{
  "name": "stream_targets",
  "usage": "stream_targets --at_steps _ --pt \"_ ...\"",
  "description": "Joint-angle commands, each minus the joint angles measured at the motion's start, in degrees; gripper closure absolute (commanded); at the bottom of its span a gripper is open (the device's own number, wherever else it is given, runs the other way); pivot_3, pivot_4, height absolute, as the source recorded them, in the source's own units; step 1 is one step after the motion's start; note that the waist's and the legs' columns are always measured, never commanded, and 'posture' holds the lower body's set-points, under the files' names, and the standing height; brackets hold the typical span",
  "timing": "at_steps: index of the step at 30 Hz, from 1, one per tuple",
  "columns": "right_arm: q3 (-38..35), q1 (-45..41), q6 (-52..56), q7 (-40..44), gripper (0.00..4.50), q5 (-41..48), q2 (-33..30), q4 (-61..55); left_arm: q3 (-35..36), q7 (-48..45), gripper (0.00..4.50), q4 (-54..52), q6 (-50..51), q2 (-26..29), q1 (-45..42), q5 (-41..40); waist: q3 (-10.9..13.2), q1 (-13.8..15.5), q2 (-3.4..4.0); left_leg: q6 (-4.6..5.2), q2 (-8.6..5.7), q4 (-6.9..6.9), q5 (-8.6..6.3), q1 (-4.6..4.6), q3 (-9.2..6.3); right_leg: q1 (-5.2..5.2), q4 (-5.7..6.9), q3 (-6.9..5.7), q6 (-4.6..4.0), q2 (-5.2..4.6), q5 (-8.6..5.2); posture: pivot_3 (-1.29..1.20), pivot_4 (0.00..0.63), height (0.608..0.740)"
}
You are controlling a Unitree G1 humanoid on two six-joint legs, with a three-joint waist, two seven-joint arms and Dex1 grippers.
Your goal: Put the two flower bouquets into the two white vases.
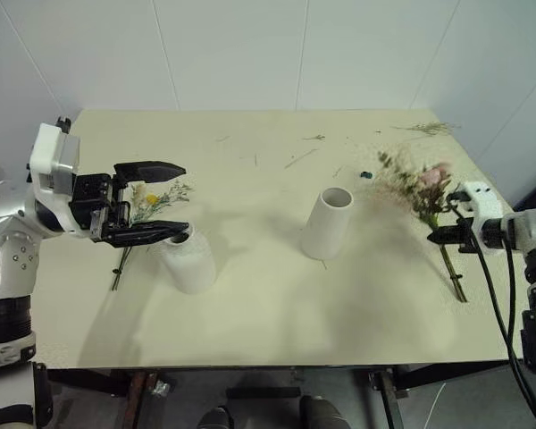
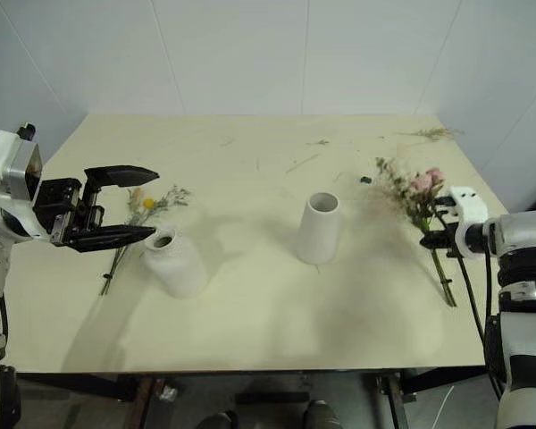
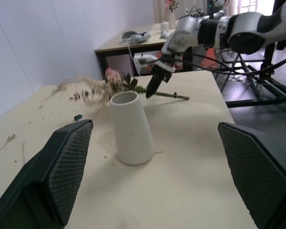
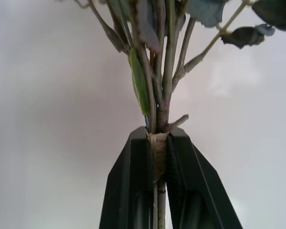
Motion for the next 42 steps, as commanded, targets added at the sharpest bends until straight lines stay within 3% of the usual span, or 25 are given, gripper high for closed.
stream_targets --at_steps 1,6,11,22,42 --pt "-13.7 2.9 -13.1 -4.2 4.45 8.7 4.1 -14.0 -1.0 -0.4 0.00 2.5 -2.0 -0.8 -3.1 1.5 0.0 -0.3 0.01 0.00 0.01 -0.02 0.00 0.00 0.00 -0.01 0.01 0.00 0.01 0.01 0.01 0.00 0.150 0.740" --pt "-22.1 4.2 -18.0 -9.1 4.45 19.6 13.5 -32.7 -3.1 -0.1 0.00 5.2 -3.2 -3.3 -5.0 3.0 0.0 -0.2 0.03 -0.01 0.02 -0.03 0.01 0.00 -0.04 -0.02 0.05 -0.01 0.03 0.00 0.01 0.00 0.150 0.740" --pt "-19.0 2.8 -17.0 -10.8 4.45 26.1 20.0 -43.9 -4.6 0.1 0.00 8.8 -5.0 -5.7 -7.5 4.8 0.0 0.1 0.04 -0.02 0.02 0.03 0.02 -0.01 -0.10 -0.01 0.36 -0.02 0.02 0.00 0.01 0.00 0.150 0.740" --pt "-11.5 6.2 -15.9 -12.1 4.45 27.6 23.8 -46.3 -3.6 2.6 0.00 8.0 -5.7 -8.0 -6.6 5.3 0.0 0.0 0.03 0.00 0.02 0.02 0.04 0.01 -0.12 -0.03 0.45 -0.02 0.01 0.01 0.00 0.00 0.150 0.740" --pt "-8.1 9.3 -17.3 -12.2 4.45 29.0 25.2 -49.7 -1.0 6.1 0.00 5.4 -5.5 -7.6 -3.7 4.3 0.0 0.0 0.04 -0.01 0.01 0.04 0.09 0.12 -0.15 -0.04 0.47 -0.02 -0.06 0.02 -0.04 0.00 0.150 0.740"
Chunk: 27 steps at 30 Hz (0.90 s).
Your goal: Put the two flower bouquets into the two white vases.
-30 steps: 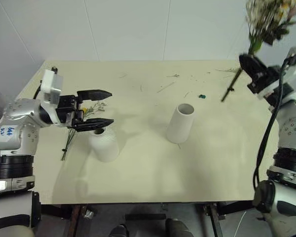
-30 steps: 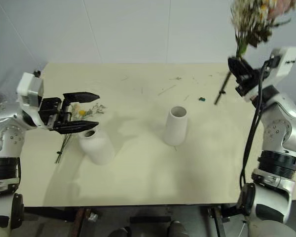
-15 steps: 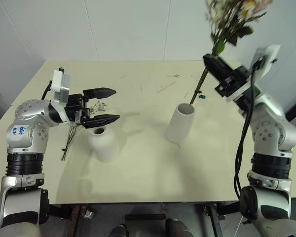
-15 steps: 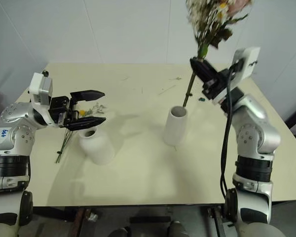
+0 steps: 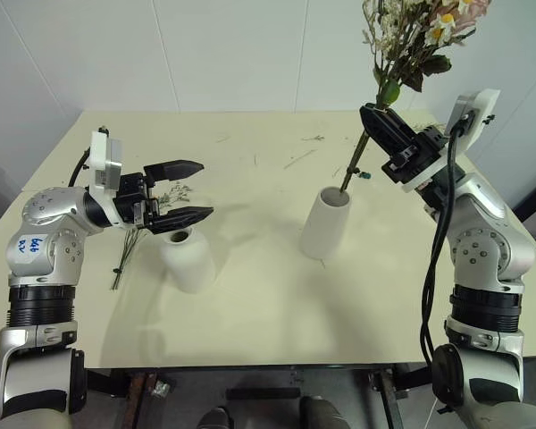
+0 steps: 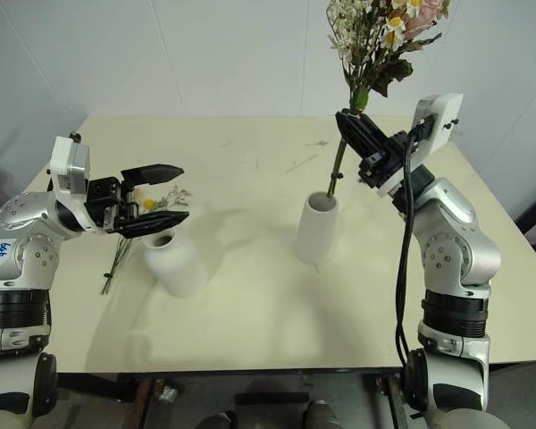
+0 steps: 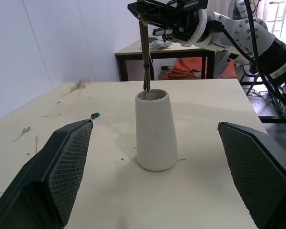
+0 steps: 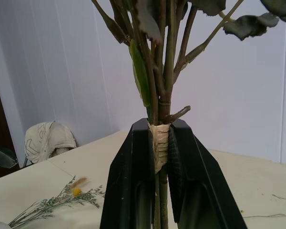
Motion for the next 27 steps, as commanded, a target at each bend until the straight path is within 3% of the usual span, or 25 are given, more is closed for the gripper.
stream_targets --at_steps 1,13,27 --pt "1.0 0.4 -0.5 0.3 4.45 0.7 0.2 -2.4 2.2 0.5 0.00 -2.4 -0.6 0.8 0.0 -1.0 0.0 0.0 0.00 0.00 0.00 0.00 0.00 0.00 0.00 0.00 0.00 0.00 0.00 0.00 0.00 0.00 0.150 0.740" --pt "1.2 -2.2 -8.3 1.8 4.45 -2.8 -1.7 -0.6 3.0 1.2 0.00 -2.9 -0.2 1.1 0.3 -0.9 0.0 0.1 0.00 0.00 0.00 -0.01 0.00 -0.01 0.00 -0.01 -0.01 0.00 -0.01 0.00 -0.01 0.00 0.150 0.740" --pt "3.3 1.7 -1.3 -0.4 4.45 2.1 -0.7 -9.2 3.4 1.4 0.00 -3.3 -0.5 0.7 1.1 -1.1 0.0 0.1 0.00 0.00 0.00 -0.06 -0.01 -0.04 -0.01 -0.02 -0.07 -0.01 -0.03 -0.01 -0.02 0.00 0.150 0.740"
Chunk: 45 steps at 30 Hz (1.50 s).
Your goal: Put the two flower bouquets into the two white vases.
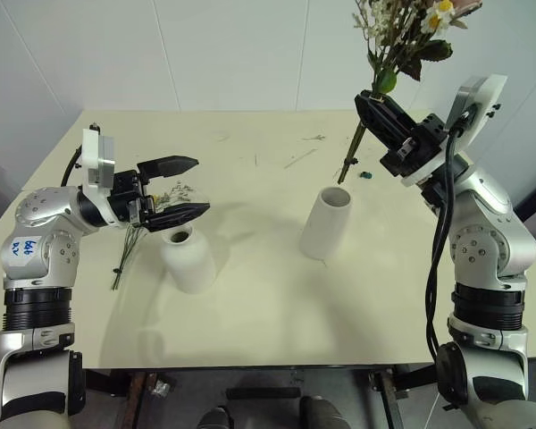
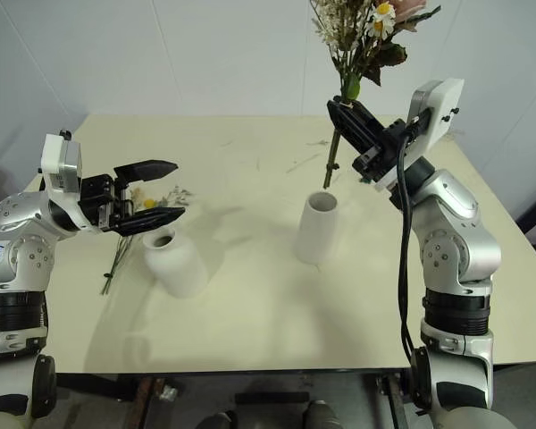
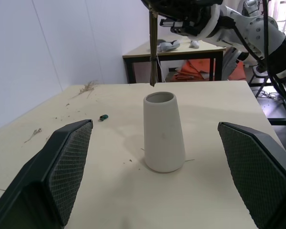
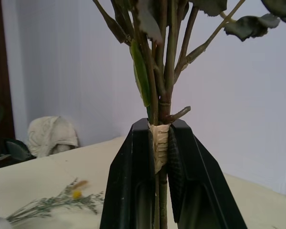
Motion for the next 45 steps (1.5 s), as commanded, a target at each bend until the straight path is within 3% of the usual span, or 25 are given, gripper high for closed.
stream_targets --at_steps 1,10,31,42,45 --pt "0.2 1.6 1.4 -1.6 4.45 2.0 0.8 -4.3 1.7 0.3 0.00 -1.9 -0.5 0.7 0.3 -1.1 0.0 0.0 0.00 0.00 0.00 0.00 0.00 0.00 0.00 0.00 0.00 0.00 0.00 0.00 0.00 0.00 0.150 0.740" --pt "0.3 5.4 -5.1 0.9 4.45 -2.0 0.5 2.0 1.9 0.4 0.00 -2.0 -0.6 0.5 0.4 -1.2 0.0 0.0 -0.01 0.00 0.00 0.02 0.00 0.02 0.00 0.03 0.00 0.00 0.00 0.00 0.00 0.00 0.150 0.740" --pt "-0.9 -0.6 -5.0 5.3 4.45 0.2 -2.1 6.4 2.1 0.6 0.00 -1.4 -1.3 0.1 -0.2 -1.2 0.0 0.0 -0.01 0.00 0.00 -0.03 0.00 -0.02 0.00 0.01 -0.06 -0.01 0.00 0.00 0.00 0.00 0.150 0.740" --pt "1.3 5.6 -8.6 5.4 4.45 -3.7 0.7 6.1 2.4 1.2 0.00 -1.7 -1.3 0.4 0.4 -1.4 0.0 0.0 0.00 0.00 0.00 -0.02 0.00 -0.02 -0.02 0.00 -0.05 -0.02 0.00 0.00 0.00 0.00 0.150 0.740" --pt "1.2 5.7 -10.9 6.9 3.52 -5.2 0.0 7.8 2.5 1.2 0.00 -1.9 -1.1 0.6 0.5 -1.4 0.0 0.0 -0.01 0.00 0.00 -0.01 0.00 -0.02 -0.01 0.01 -0.05 -0.02 0.00 0.00 0.00 0.00 0.150 0.740"
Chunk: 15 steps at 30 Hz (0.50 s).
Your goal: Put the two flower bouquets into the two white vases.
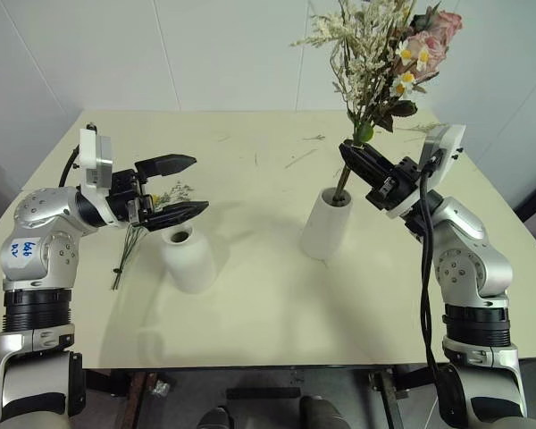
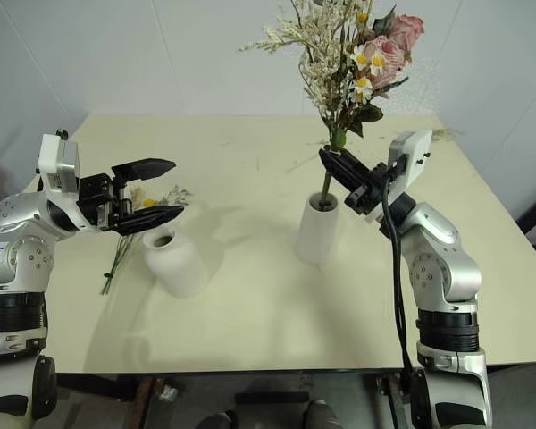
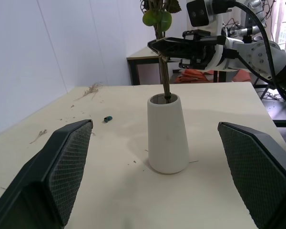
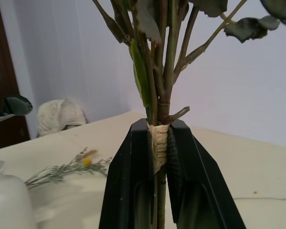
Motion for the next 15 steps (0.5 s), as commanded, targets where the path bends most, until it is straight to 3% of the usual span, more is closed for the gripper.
stream_targets --at_steps 1,4,11,15 --pt "-1.0 -0.2 -3.4 2.0 3.19 -0.9 -1.1 0.2 2.2 0.4 0.00 -1.9 -0.4 0.8 0.2 -1.3 0.0 0.0 0.00 0.00 0.00 0.00 0.00 0.00 0.00 0.00 0.00 0.00 0.00 0.00 0.00 0.00 0.150 0.740" --pt "-1.3 -0.6 -4.7 2.7 2.09 -1.6 -1.8 0.4 2.5 0.3 0.00 -1.8 -0.3 1.2 0.3 -1.3 0.0 0.0 0.00 0.00 0.00 -0.01 0.00 0.00 0.00 0.00 -0.01 0.00 0.00 0.00 0.00 0.00 0.150 0.740" --pt "-1.8 0.6 -2.4 5.8 0.01 0.0 -5.2 -2.5 3.3 -0.1 0.00 -1.6 -0.1 2.7 1.0 -0.9 0.0 0.0 0.00 0.00 0.00 -0.01 0.00 0.00 0.00 0.00 -0.02 0.00 0.00 0.00 0.00 0.00 0.150 0.740" --pt "-1.4 3.2 1.8 10.6 0.01 1.9 -10.6 -4.8 4.5 0.0 0.00 -1.3 0.3 6.2 2.8 -0.3 0.0 0.0 -0.01 0.01 0.01 -0.04 -0.01 0.00 0.00 0.00 -0.08 0.00 0.00 0.00 -0.01 0.00 0.150 0.740"
